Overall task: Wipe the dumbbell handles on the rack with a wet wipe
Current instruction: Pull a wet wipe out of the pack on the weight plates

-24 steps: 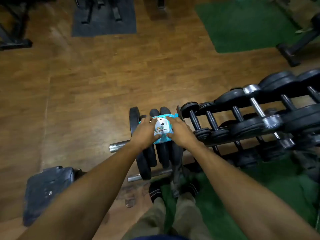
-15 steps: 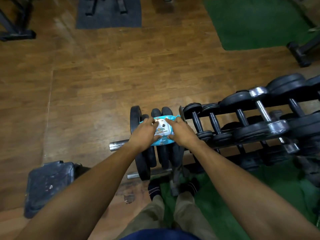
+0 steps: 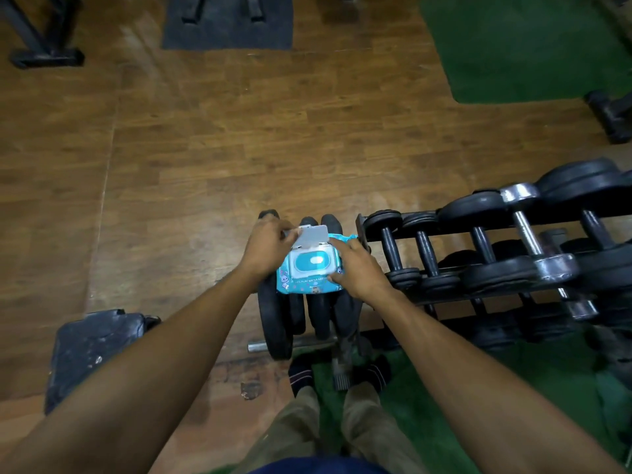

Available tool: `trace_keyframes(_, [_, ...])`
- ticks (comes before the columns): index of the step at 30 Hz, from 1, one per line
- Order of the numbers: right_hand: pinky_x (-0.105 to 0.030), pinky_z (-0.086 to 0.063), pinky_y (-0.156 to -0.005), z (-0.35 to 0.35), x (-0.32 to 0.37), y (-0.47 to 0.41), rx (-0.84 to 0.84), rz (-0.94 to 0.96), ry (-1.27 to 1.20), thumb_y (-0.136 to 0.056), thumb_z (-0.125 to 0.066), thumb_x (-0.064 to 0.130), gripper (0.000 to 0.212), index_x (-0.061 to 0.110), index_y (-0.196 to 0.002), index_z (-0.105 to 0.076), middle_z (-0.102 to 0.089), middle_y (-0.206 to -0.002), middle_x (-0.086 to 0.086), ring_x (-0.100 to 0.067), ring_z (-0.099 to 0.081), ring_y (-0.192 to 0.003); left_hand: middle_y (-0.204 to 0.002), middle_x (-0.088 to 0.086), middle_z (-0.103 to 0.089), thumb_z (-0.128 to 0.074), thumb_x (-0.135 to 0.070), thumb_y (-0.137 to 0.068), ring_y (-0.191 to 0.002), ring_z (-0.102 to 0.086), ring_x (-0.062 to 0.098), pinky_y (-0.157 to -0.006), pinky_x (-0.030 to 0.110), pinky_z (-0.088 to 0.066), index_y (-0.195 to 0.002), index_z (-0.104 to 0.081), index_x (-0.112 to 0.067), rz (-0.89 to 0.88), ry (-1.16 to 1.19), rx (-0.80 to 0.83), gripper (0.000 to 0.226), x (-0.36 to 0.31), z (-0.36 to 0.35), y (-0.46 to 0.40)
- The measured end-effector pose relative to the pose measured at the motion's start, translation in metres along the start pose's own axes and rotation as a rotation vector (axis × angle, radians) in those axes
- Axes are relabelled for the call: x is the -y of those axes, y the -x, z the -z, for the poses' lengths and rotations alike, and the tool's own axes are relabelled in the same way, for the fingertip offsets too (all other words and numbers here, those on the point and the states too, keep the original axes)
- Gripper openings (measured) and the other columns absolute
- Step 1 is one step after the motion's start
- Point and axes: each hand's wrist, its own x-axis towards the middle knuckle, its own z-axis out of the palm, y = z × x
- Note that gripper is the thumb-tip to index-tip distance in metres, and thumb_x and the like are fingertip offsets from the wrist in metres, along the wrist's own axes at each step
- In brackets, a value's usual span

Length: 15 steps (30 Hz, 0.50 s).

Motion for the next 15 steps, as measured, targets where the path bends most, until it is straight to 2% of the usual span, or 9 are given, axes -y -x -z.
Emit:
trace_keyframes(2, [-0.042, -0.047, -0.103, -0.001, -0.001, 0.0, -0.007, -0.003, -0.025, -0.083, -0.078, 0.021, 0.086, 0.032, -0.154, -0.032, -0.043, -0.142, -0.006, -0.029, -0.05, -0.129, -0.094, 0.008, -0.069, -0.069, -0.025, -0.091, -0.089, -0.064, 0.028, -0.071, 0.029, -0.039, -0.095, -0.074, -0.013, 0.115, 0.002, -0.037, 0.014, 0.001, 0.0, -0.014])
trace_keyframes(4, [-0.043, -0.048, -0.103, -0.003, -0.001, -0.001, -0.016, -0.021, -0.049, -0.081, -0.081, 0.022, 0.09, 0.032, -0.154, -0.031, -0.044, -0.143, -0.006, -0.028, -0.051, -0.129, -0.1, 0.012, -0.068, -0.07, -0.023, -0.089, -0.092, -0.063, 0.03, -0.074, 0.031, -0.042, -0.102, -0.064, -0.012, 0.217, 0.048, -0.047, 0.018, -0.001, -0.004, -0.022])
trace_keyframes(7, [-0.048, -0.053, -0.096, -0.008, -0.003, -0.002, -0.039, -0.06, -0.117, -0.076, -0.084, 0.025, 0.099, 0.035, -0.155, -0.024, -0.048, -0.137, -0.007, -0.028, -0.058, -0.12, -0.097, 0.012, -0.063, -0.067, -0.016, -0.092, -0.084, -0.056, 0.03, -0.071, 0.035, -0.04, -0.105, -0.052, -0.007, 0.241, 0.032, -0.054, 0.023, -0.011, -0.011, -0.022])
trace_keyframes(9, [-0.048, -0.054, -0.093, -0.009, -0.003, -0.002, -0.04, -0.062, -0.118, -0.076, -0.084, 0.024, 0.098, 0.036, -0.155, -0.026, -0.049, -0.136, -0.006, -0.026, -0.06, -0.117, -0.092, 0.011, -0.06, -0.063, -0.011, -0.092, -0.082, -0.056, 0.029, -0.068, 0.035, -0.039, -0.099, -0.056, -0.005, 0.174, -0.071, -0.034, 0.012, -0.018, -0.014, -0.018])
trace_keyframes(11, [-0.048, -0.053, -0.095, -0.01, -0.003, -0.002, -0.047, -0.063, -0.112, -0.077, -0.084, 0.024, 0.095, 0.034, -0.154, -0.03, -0.048, -0.138, -0.005, -0.025, -0.058, -0.118, -0.098, 0.013, -0.061, -0.066, -0.011, -0.089, -0.09, -0.059, 0.032, -0.072, 0.037, -0.043, -0.093, -0.061, -0.008, 0.083, -0.153, -0.009, 0.006, -0.019, -0.018, -0.009])
trace_keyframes(15, [-0.048, -0.053, -0.095, -0.012, -0.004, -0.003, -0.054, -0.064, -0.132, -0.076, -0.084, 0.022, 0.092, 0.033, -0.152, -0.034, -0.049, -0.134, -0.004, -0.025, -0.058, -0.116, -0.109, 0.01, -0.058, -0.073, -0.024, -0.09, -0.101, -0.052, 0.029, -0.086, 0.044, -0.047, -0.103, -0.063, -0.013, -0.106, -0.249, 0.052, 0.02, -0.012, -0.032, 0.02])
